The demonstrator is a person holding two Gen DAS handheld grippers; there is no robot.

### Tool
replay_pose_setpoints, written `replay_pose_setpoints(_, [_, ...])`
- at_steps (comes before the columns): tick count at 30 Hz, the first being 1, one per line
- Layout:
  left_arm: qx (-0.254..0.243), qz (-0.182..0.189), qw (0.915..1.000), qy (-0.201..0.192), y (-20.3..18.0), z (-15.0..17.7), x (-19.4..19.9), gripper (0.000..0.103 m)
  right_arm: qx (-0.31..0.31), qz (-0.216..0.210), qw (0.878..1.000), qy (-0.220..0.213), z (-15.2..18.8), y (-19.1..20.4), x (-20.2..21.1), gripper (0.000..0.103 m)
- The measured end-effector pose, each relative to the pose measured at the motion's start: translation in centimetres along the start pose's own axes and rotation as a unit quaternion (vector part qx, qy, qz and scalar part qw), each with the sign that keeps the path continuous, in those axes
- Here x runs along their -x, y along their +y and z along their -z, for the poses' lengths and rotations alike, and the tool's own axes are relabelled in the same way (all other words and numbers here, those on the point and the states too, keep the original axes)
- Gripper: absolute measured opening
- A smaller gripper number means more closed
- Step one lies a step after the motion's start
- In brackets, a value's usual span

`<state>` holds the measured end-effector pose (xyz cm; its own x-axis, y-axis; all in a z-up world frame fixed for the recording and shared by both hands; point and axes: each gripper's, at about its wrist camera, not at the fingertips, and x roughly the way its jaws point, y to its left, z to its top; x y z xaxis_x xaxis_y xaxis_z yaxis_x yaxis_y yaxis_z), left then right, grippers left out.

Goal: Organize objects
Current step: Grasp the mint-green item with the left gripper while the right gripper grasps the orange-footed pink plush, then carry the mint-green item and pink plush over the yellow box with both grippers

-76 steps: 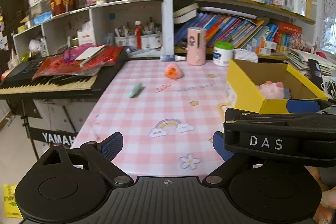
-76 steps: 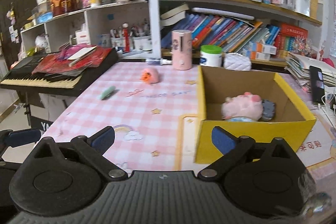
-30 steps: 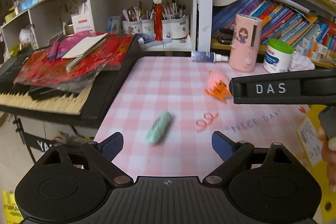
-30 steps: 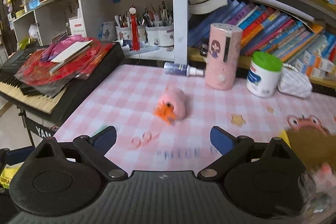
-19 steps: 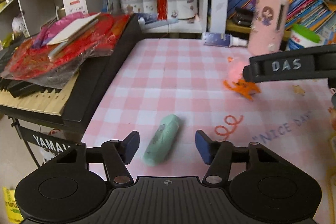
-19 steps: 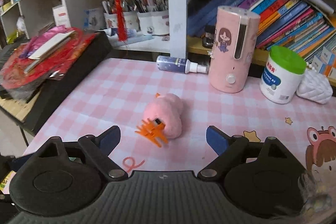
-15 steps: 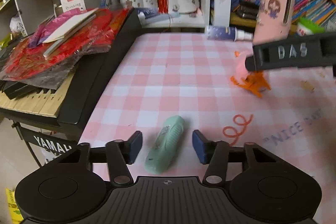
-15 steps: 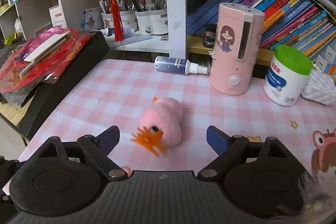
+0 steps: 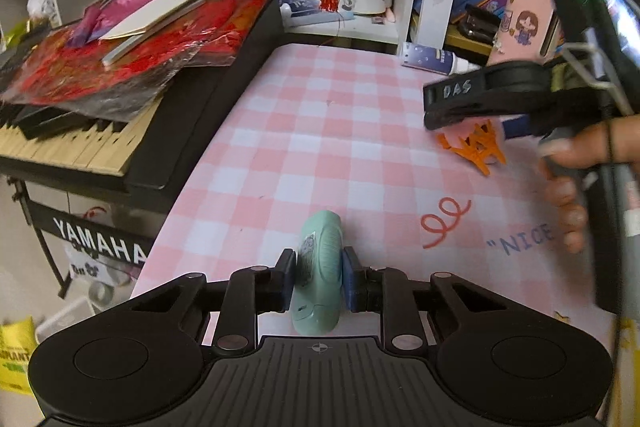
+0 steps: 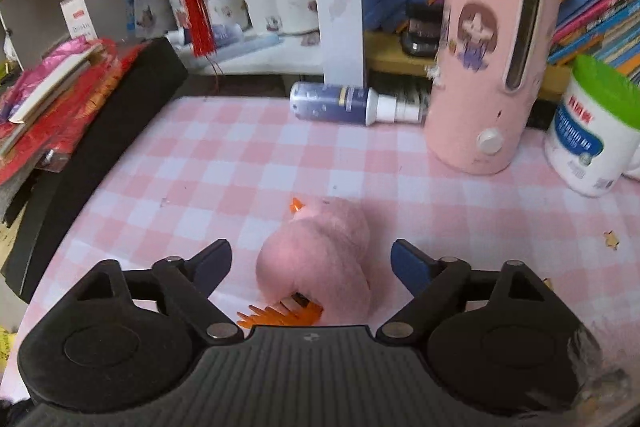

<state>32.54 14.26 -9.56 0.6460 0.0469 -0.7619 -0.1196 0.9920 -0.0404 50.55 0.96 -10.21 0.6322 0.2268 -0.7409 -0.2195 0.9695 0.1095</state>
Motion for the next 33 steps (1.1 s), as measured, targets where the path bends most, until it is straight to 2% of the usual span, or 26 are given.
replay_pose_setpoints(3, [0.007, 0.007, 0.9999, -0.004, 0.0, 0.1, 1.4, 0.022, -0.015, -0.015, 1.0, 0.023, 0.5, -0.3, -0.5, 0.053])
replay_pose_setpoints(4, [0.008, 0.009, 0.9999, -0.008, 0.0, 0.2, 1.9, 0.022, -0.016, -0.015, 1.0, 0.022, 0.7, -0.3, -0.3, 0.051])
replay_pose_setpoints(8, [0.006, 0.024, 0.9993, -0.028, -0.2, 0.4, 4.5, 0.022, -0.017, -0.024, 0.999, 0.019, 1.7, 0.0, 1.7, 0.049])
replay_pose_setpoints(13, [0.032, 0.039, 0.9982, -0.031, 0.5, 1.8, 7.0, 0.022, -0.013, -0.042, 0.999, 0.003, 4.1, 0.8, 6.9, 0.049])
replay_pose_setpoints(23, [0.049, 0.057, 0.9962, -0.043, 1.7, 6.3, 13.1, 0.022, 0.014, -0.069, 0.996, -0.049, 9.2, 1.6, 18.0, 0.049])
replay_pose_setpoints(27, [0.057, 0.066, 0.9948, -0.053, 2.3, 8.3, 15.9, 0.022, 0.007, -0.089, 0.995, -0.05, 11.7, 1.4, 22.1, 0.049])
replay_pose_setpoints(33, [0.066, 0.069, 0.9937, -0.059, 3.2, 11.3, 18.9, 0.022, 0.026, -0.074, 0.994, -0.076, 16.3, 2.4, 27.4, 0.049])
